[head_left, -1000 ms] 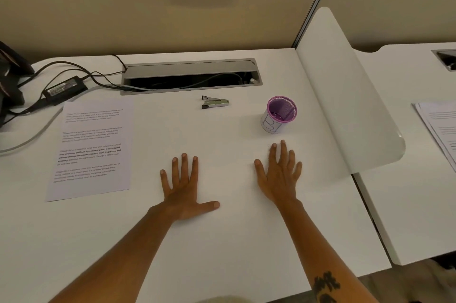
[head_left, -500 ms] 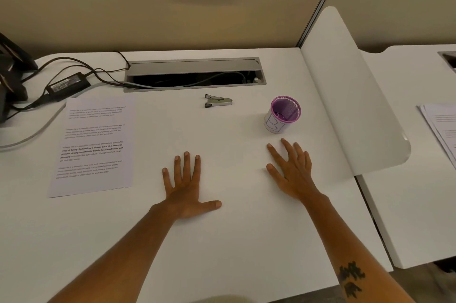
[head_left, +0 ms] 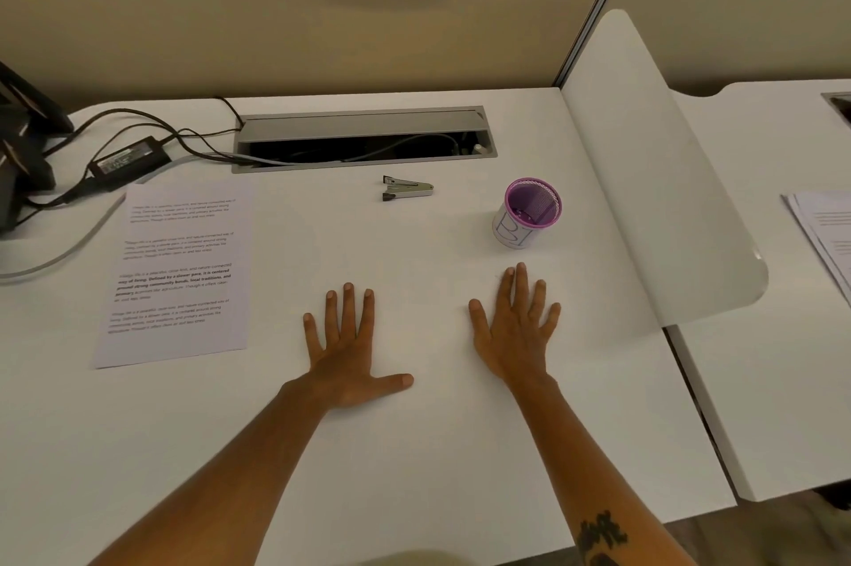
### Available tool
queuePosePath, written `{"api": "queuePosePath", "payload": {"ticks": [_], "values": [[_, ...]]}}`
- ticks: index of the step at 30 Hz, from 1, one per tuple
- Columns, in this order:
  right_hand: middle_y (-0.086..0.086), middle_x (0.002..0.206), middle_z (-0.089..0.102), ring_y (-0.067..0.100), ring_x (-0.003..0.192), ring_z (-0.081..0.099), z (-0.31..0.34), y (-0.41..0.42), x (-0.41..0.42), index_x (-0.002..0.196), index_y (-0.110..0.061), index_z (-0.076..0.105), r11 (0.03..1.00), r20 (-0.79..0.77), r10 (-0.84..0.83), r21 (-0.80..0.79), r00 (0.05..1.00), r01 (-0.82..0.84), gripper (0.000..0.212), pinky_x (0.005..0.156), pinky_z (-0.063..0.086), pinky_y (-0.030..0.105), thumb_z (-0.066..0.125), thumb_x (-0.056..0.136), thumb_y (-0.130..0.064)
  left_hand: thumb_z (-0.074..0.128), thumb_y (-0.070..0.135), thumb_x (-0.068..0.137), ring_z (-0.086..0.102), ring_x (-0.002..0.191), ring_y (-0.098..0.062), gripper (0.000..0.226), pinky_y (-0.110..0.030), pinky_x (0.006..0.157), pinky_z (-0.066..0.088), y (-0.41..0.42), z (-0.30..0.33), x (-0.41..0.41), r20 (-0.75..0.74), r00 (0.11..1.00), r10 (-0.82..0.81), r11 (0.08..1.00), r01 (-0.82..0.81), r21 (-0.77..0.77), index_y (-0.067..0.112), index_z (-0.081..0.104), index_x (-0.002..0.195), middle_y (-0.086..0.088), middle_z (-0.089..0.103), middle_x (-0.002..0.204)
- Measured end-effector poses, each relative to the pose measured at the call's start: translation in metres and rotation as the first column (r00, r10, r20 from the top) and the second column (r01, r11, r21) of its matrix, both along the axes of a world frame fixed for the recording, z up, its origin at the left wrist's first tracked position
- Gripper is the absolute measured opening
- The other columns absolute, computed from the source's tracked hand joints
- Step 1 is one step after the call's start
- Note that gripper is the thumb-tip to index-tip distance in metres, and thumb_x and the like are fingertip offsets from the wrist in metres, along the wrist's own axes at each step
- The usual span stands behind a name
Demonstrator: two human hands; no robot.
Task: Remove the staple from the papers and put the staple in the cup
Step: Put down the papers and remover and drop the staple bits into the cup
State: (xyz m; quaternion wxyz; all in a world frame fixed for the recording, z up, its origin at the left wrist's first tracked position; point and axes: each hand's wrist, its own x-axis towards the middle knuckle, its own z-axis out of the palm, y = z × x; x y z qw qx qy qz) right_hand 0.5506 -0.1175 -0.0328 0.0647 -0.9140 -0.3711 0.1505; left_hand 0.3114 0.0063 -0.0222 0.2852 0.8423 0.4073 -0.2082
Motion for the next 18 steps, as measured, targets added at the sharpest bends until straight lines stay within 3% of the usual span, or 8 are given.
{"api": "queuePosePath", "payload": {"ticks": [2, 5, 7, 9, 12, 18], "values": [[0.008, 0.176, 0.007, 0.037, 0.161, 0.01, 0.006, 0.002, 0.006, 0.166, -0.014, 0.014, 0.994, 0.004, -0.041, 0.105, 0.999, 0.04, 0.073, 0.128, 0.01, 0.06, 0.038, 0.107, -0.049, 0.039, 0.108, 0.054, -0.057, 0.142, -0.028, 0.149, -0.065, 0.119, -0.028, 0.0, -0.001, 0.0, 0.002, 1.0, 0.003, 1.0, -0.003, 0.0, 0.032, -0.051, 0.146, 0.001, -0.063, 0.151], [0.014, 0.157, 0.046, 0.036, 0.142, 0.044, 0.014, -0.003, 0.026, 0.154, -0.008, 0.046, 0.943, -0.032, -0.036, 0.331, 0.999, 0.045, 0.057, 0.118, 0.038, 0.047, 0.063, 0.1, -0.017, 0.039, 0.108, 0.054, -0.057, 0.142, -0.027, 0.149, -0.065, 0.119, -0.029, 0.0, -0.001, 0.0, 0.005, 1.0, 0.006, 1.0, -0.006, -0.002, 0.033, -0.051, 0.146, 0.002, -0.064, 0.15], [0.013, 0.144, 0.057, 0.033, 0.133, 0.052, 0.018, -0.004, 0.04, 0.145, -0.006, 0.057, 0.918, -0.07, 0.057, 0.395, 0.996, -0.024, 0.05, 0.11, 0.041, 0.032, 0.068, 0.096, -0.003, 0.04, 0.108, 0.054, -0.057, 0.142, -0.027, 0.15, -0.065, 0.119, -0.029, 0.0, 0.0, 0.0, 0.006, 1.0, 0.006, 1.0, -0.005, -0.008, 0.033, -0.051, 0.146, 0.002, -0.064, 0.15], [0.013, 0.134, 0.064, 0.033, 0.125, 0.058, 0.023, 0.0, 0.053, 0.137, -0.004, 0.065, 0.911, -0.028, 0.199, 0.374, 0.98, -0.174, 0.044, 0.102, 0.041, 0.026, 0.069, 0.094, 0.004, 0.041, 0.107, 0.055, -0.057, 0.142, -0.028, 0.15, -0.065, 0.119, -0.028, 0.0, 0.0, 0.0, -0.001, 1.0, 0.004, 1.0, -0.004, -0.007, 0.032, -0.051, 0.146, 0.002, -0.064, 0.15], [0.014, 0.127, 0.07, 0.034, 0.116, 0.063, 0.03, 0.013, 0.067, 0.127, -0.002, 0.073, 0.872, 0.009, 0.411, 0.288, 0.912, -0.396, 0.036, 0.094, 0.051, 0.031, 0.068, 0.093, 0.008, 0.043, 0.106, 0.056, -0.056, 0.142, -0.028, 0.15, -0.064, 0.118, -0.029, 0.0, 0.001, 0.001, -0.008, 1.0, 0.003, 1.0, -0.003, -0.005, 0.032, -0.051, 0.146, 0.001, -0.064, 0.15], [0.017, 0.112, 0.076, 0.035, 0.102, 0.071, 0.04, 0.03, 0.084, 0.111, 0.0, 0.08, 0.799, 0.055, 0.56, 0.226, 0.826, -0.557, 0.023, 0.087, 0.061, 0.042, 0.071, 0.091, 0.008, 0.042, 0.107, 0.055, -0.056, 0.142, -0.029, 0.15, -0.065, 0.119, -0.028, 0.0, 0.001, 0.001, -0.008, 1.0, 0.002, 1.0, -0.002, -0.008, 0.032, -0.052, 0.146, 0.001, -0.064, 0.151]]}}
